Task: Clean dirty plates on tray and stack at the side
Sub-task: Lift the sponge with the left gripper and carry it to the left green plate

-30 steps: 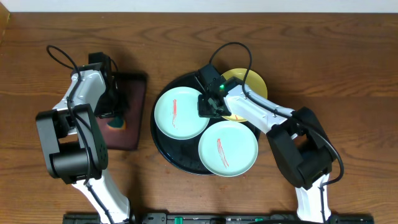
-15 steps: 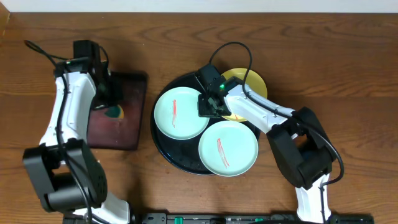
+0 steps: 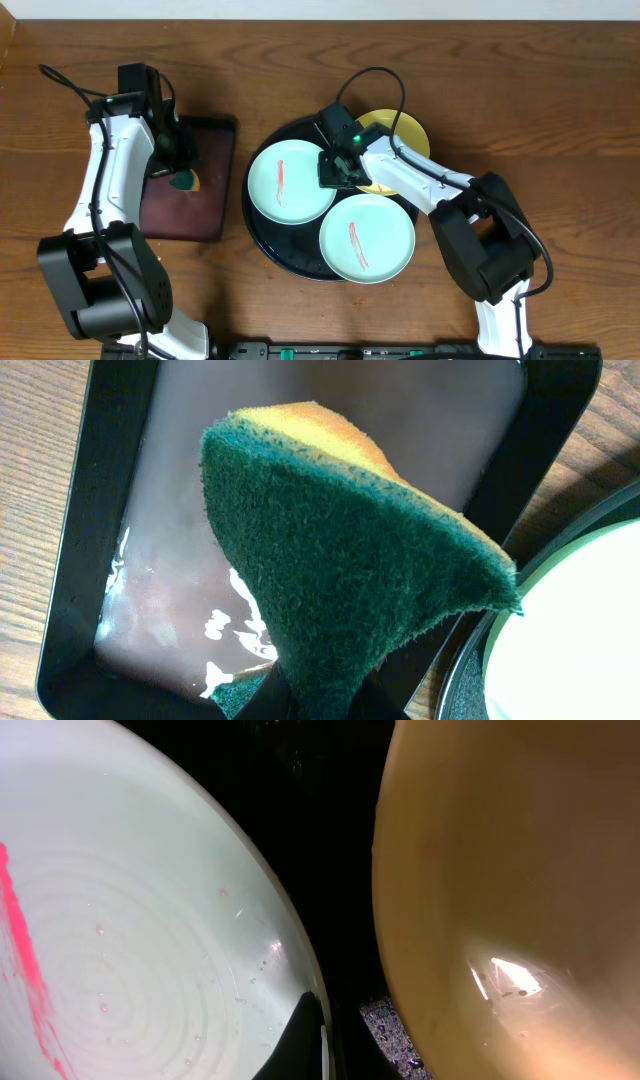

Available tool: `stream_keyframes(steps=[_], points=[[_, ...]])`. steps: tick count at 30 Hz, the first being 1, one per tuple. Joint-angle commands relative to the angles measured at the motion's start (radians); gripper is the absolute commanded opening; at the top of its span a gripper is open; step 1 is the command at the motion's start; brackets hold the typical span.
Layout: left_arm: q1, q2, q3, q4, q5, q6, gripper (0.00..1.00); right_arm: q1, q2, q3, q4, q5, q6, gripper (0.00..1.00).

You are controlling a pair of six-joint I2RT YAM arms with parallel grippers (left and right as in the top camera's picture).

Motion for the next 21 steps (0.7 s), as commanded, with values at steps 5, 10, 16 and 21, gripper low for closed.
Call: stream_keyframes(steps=[5,10,16,21], points=[[-0.006,0.000,0.013,-0.006,0.006,-0.005,0.07,0.014,0.030,0.001,-0.002,-0.019,-0.016,0.01],[-0.006,0.000,0.013,-0.006,0.006,-0.005,0.07,0.014,0.030,0.001,-0.002,-0.019,-0.016,0.01],[-0.006,0.000,0.013,-0.006,0.007,-0.005,0.07,0.014,0.030,0.001,-0.002,-0.019,-0.024,0.01],[-0.006,0.000,0.013,-0.006,0.008,-0.005,0.07,0.014,0.030,0.001,-0.002,-0.019,-0.024,0.01]])
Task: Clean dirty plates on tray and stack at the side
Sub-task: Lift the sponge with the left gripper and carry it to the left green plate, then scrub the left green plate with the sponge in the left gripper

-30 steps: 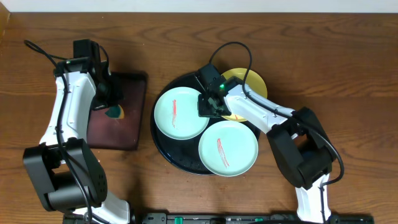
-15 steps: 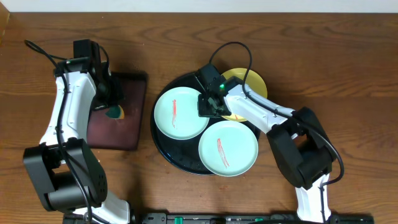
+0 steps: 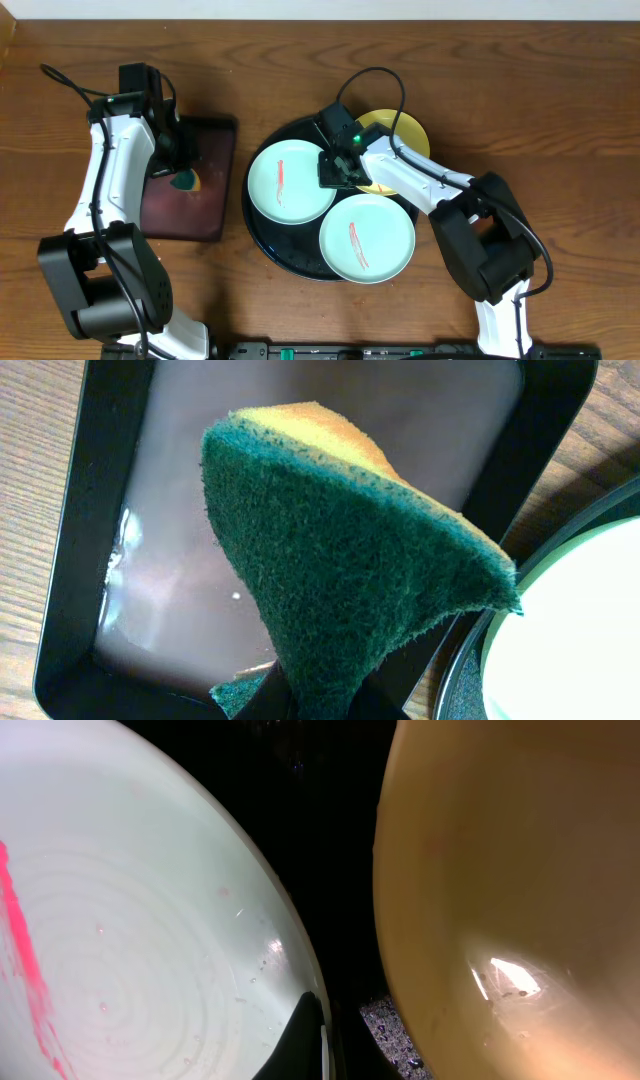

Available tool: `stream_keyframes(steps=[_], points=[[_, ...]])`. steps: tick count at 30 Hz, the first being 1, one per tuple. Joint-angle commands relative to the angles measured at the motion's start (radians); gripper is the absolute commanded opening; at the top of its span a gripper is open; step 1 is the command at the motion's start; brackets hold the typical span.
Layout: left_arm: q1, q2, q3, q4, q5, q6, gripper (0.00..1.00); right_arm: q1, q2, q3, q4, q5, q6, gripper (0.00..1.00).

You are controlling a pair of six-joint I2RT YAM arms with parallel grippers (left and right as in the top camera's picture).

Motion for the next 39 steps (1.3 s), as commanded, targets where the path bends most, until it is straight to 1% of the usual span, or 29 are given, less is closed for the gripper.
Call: stream_keyframes(steps=[1,8,11,18,24,33,39], points=[[-0.002,0.000,0.013,-0.006,0.011,-0.005,0.07,0.014,0.030,0.001,-0.002,-0.019,-0.020,0.01],[-0.009,0.000,0.013,-0.005,0.105,-0.011,0.07,0.014,0.030,0.001,-0.002,-0.019,-0.020,0.01],[-0.036,0.000,0.012,-0.005,0.119,-0.066,0.07,0.014,0.030,0.001,-0.002,-0.019,-0.020,0.01],[-0.159,0.000,0.008,0.024,0.119,-0.194,0.07,0.014,0.030,0.001,-0.002,-0.020,-0.020,0.01],[-0.279,0.011,-0.031,0.119,0.118,-0.266,0.08,0.014,0.030,0.001,-0.003,-0.020,-0.020,0.01],[-0.391,0.133,-0.043,0.154,0.117,-0.278,0.07,0.014,0.030,0.001,-0.007,-0.020,-0.020,0.01],[-0.426,0.225,-0.043,0.149,0.114,-0.278,0.07,0.014,0.030,0.001,-0.010,-0.019,-0.020,0.01]])
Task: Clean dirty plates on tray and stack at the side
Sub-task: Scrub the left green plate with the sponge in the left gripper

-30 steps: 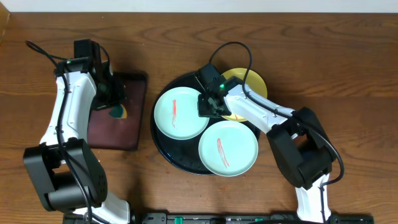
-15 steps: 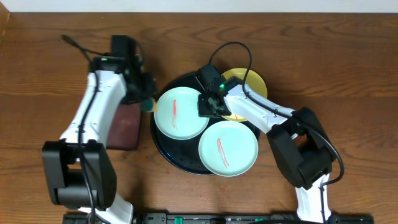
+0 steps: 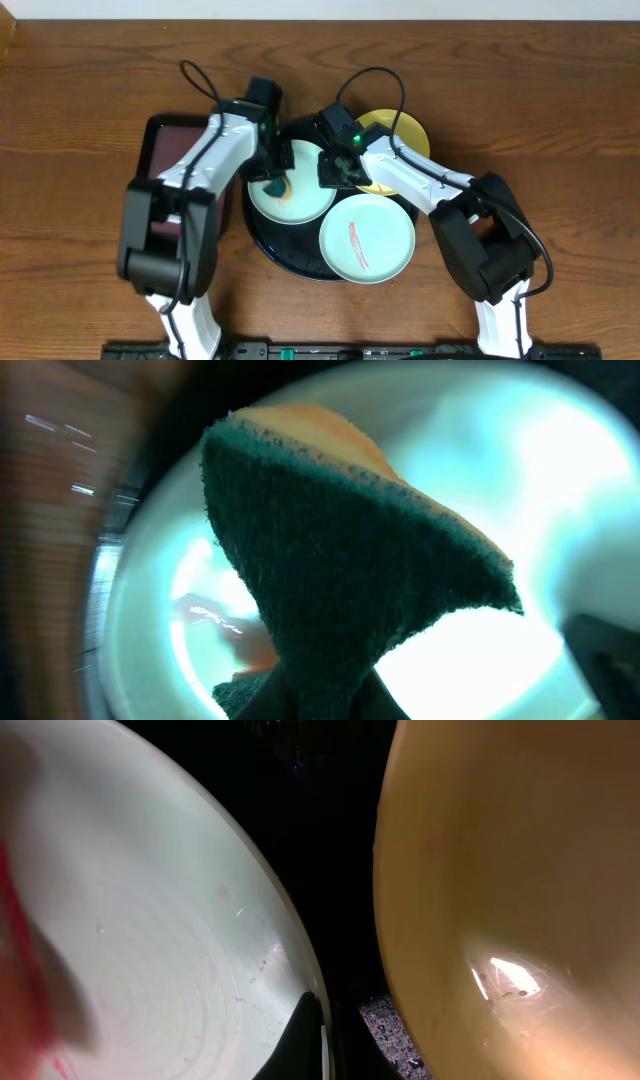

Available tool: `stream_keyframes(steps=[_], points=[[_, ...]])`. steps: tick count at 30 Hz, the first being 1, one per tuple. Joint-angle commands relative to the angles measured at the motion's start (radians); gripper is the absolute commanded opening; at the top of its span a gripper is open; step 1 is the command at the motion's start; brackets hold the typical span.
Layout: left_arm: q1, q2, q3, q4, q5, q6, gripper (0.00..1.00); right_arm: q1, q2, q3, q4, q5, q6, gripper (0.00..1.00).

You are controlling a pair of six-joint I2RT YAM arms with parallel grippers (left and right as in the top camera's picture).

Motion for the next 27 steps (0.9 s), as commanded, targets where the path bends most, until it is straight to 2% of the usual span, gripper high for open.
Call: stream_keyframes(steps=[1,9,14,18,21,26,27], points=[[-0.008,0.035,-0.007,-0.003,-0.002,-0.014,0.07,0.014,0.030,0.001,-0.008,-0.019,-0.020,0.01],[-0.014,0.061,-0.007,-0.092,-0.074,-0.005,0.07,0.014,0.030,0.001,-0.008,-0.020,-0.027,0.01],[-0.015,0.061,-0.007,-0.102,0.191,0.252,0.08,0.014,0.030,0.001,-0.007,-0.020,-0.027,0.01],[-0.015,0.061,-0.007,-0.065,0.208,0.253,0.08,0.014,0.030,0.001,-0.008,-0.020,-0.027,0.01],[-0.015,0.061,-0.007,-0.006,0.118,0.138,0.08,0.014,0.030,0.001,-0.008,-0.020,-0.027,0.01],[-0.015,0.061,-0.007,0.051,-0.335,-0.183,0.07,0.014,0.030,0.001,-0.008,-0.020,-0.027,0.01],[-0.015,0.061,-0.007,0.048,-0.383,-0.212,0.07,0.014,0.030,0.001,-0.008,-0.020,-0.027,0.01]])
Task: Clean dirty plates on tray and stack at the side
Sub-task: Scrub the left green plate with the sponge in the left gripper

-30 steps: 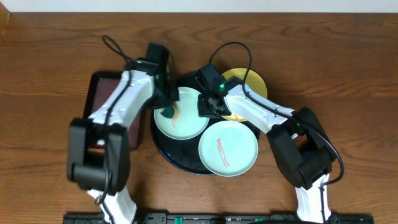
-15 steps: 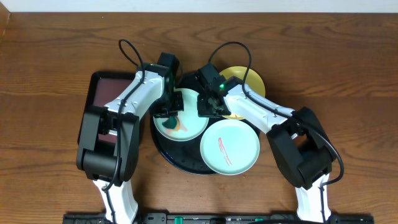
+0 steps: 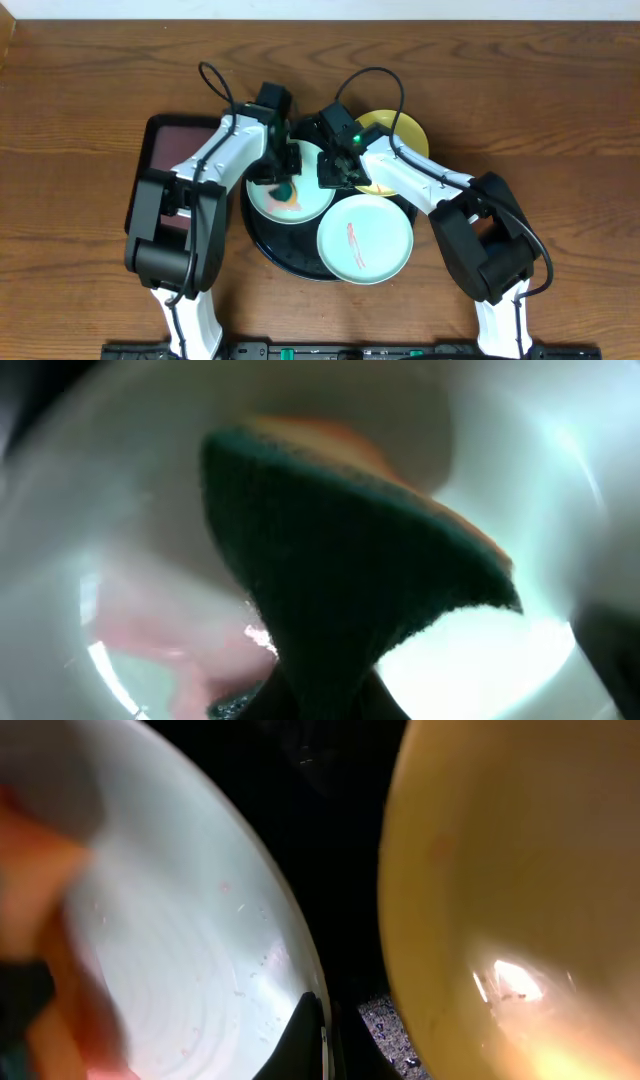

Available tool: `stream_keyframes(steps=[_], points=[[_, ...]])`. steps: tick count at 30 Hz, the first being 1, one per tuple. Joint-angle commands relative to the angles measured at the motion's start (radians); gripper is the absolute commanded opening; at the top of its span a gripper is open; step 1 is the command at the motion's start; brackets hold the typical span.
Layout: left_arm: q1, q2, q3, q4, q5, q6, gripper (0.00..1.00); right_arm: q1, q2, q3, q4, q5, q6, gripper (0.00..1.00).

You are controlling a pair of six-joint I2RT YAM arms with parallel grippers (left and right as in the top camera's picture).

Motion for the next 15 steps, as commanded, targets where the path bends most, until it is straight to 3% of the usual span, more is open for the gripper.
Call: stream_keyframes(steps=[1,5,11,15], points=[[0.015,0.028,-0.007,0.019,-0.372,-0.210,0.07,0.014,0.030,0.000,-0.008,-0.009,-0.013,0.01],[0.013,0.028,-0.007,-0.031,-0.323,-0.192,0.07,0.014,0.030,0.000,-0.008,-0.009,-0.013,0.01],[0.010,0.028,-0.007,-0.137,0.096,0.050,0.07,0.014,0.030,0.000,-0.008,-0.009,-0.013,0.01],[0.010,0.028,-0.007,-0.125,0.290,0.116,0.07,0.014,0.030,0.000,-0.008,-0.009,-0.012,0.01]])
